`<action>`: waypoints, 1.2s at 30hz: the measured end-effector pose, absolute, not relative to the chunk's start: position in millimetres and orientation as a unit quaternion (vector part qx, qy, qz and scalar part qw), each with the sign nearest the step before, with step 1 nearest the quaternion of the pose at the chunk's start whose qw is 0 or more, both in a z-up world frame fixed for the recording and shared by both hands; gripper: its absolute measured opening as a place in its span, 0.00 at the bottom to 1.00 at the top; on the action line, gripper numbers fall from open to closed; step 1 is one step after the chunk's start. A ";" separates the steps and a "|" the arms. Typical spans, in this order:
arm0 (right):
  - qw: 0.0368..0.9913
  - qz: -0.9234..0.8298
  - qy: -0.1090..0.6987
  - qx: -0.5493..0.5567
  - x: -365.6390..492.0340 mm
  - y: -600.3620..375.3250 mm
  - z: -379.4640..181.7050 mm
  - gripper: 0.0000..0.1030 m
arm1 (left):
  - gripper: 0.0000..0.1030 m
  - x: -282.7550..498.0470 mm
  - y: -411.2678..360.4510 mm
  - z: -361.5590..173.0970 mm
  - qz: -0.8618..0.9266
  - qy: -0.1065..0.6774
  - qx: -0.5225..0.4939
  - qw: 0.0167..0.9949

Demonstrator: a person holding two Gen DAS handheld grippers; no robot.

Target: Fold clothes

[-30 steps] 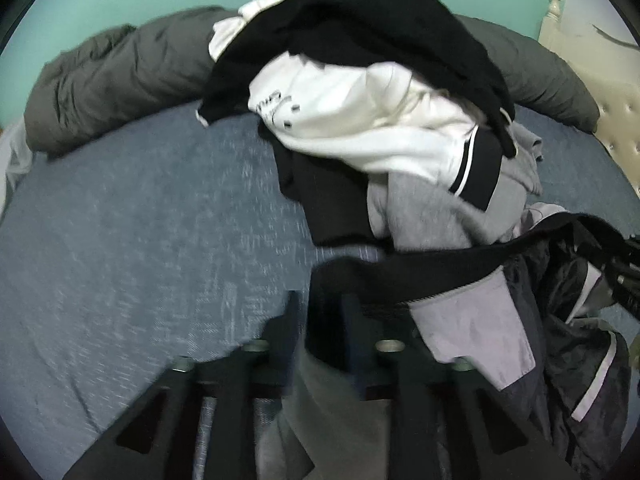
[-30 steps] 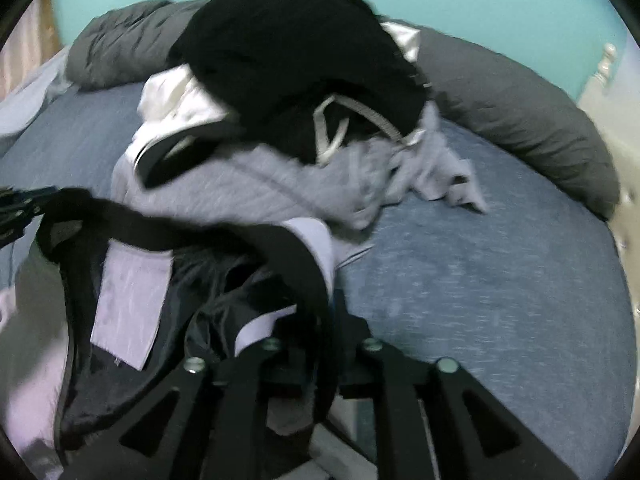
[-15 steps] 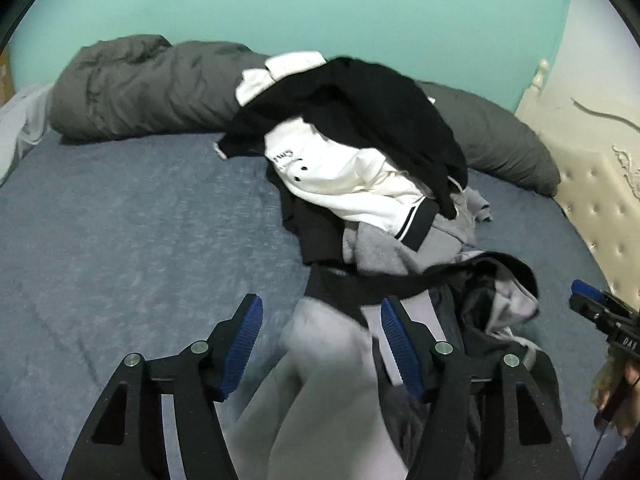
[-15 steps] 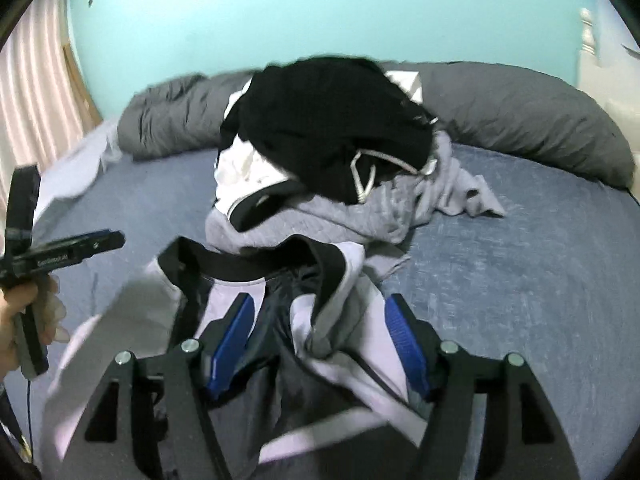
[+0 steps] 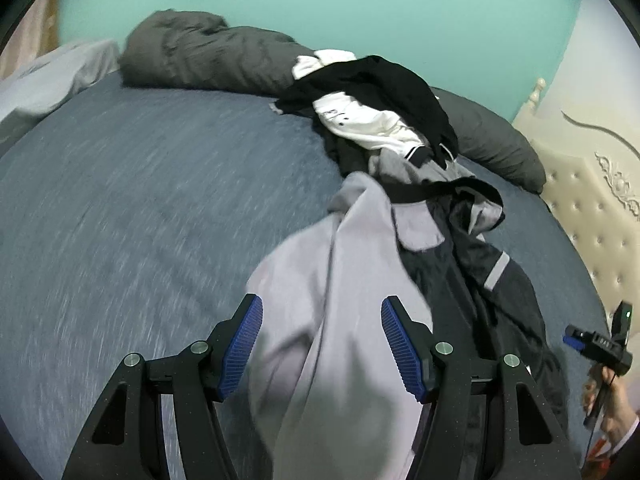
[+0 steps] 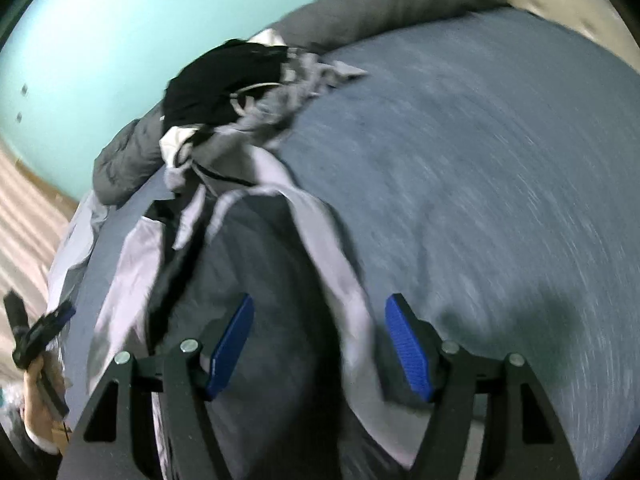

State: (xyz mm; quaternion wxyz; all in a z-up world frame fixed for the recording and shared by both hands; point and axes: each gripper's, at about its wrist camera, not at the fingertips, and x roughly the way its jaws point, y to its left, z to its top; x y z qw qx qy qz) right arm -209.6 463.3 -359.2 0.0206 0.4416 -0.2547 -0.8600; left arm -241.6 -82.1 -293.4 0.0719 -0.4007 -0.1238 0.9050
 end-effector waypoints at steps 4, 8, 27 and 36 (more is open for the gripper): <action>-0.040 -0.849 -0.280 0.446 -168.6 487.8 -381.8 0.67 | 0.64 -199.7 -93.4 -311.3 0.902 -0.128 -0.407 0.063; -0.083 -0.831 -0.302 0.459 -135.7 506.5 -406.0 0.67 | 0.64 -165.9 -105.3 -330.3 0.901 -0.133 -0.409 0.057; -0.014 -0.881 -0.212 0.422 -125.0 442.1 -382.0 0.14 | 0.64 -114.5 -132.1 -344.8 0.909 -0.128 -0.393 0.060; 0.100 -0.930 -0.139 0.325 -119.4 357.0 -272.9 0.10 | 0.64 -104.1 -148.4 -339.2 0.909 -0.152 -0.384 0.054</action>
